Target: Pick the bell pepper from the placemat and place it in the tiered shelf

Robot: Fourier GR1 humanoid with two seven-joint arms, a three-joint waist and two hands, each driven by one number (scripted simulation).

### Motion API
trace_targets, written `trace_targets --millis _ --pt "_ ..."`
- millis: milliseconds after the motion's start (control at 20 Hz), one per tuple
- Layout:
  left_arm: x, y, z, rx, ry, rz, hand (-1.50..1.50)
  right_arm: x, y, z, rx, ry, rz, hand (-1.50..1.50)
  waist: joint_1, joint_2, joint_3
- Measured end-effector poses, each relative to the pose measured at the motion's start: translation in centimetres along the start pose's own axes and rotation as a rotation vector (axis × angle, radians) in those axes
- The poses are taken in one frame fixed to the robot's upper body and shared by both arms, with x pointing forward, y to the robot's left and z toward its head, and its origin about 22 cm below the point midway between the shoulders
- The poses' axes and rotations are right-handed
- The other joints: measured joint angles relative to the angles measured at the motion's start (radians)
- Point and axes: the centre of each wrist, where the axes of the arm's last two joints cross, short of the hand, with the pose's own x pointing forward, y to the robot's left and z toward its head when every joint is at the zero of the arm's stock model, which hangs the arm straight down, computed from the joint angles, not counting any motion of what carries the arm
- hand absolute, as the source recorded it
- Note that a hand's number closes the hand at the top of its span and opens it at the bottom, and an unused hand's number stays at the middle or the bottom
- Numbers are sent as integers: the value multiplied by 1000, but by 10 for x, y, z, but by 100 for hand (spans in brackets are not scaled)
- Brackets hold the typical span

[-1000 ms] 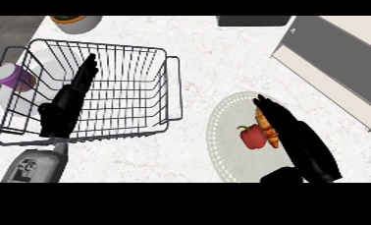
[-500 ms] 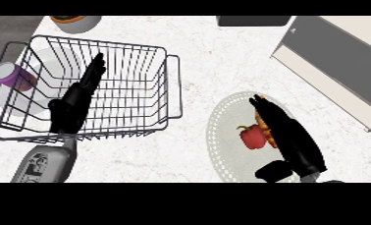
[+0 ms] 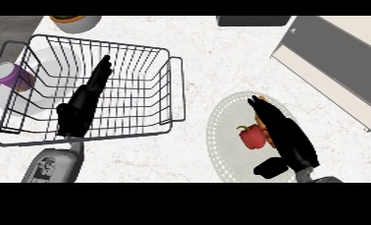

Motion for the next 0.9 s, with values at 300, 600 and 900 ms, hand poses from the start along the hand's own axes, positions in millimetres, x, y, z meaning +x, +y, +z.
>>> trace_targets --millis 300,600,900 --pt "-1 -2 -1 -2 3 -3 0 -4 10 -7 32 0 10 -150 -1 0 0" --pt "-6 0 -4 1 -1 6 0 -9 16 -4 61 -25 77 150 -2 -2 -2" --pt "-4 -3 -1 -4 16 5 0 -4 22 -6 5 -72 129 150 -1 -1 -6"
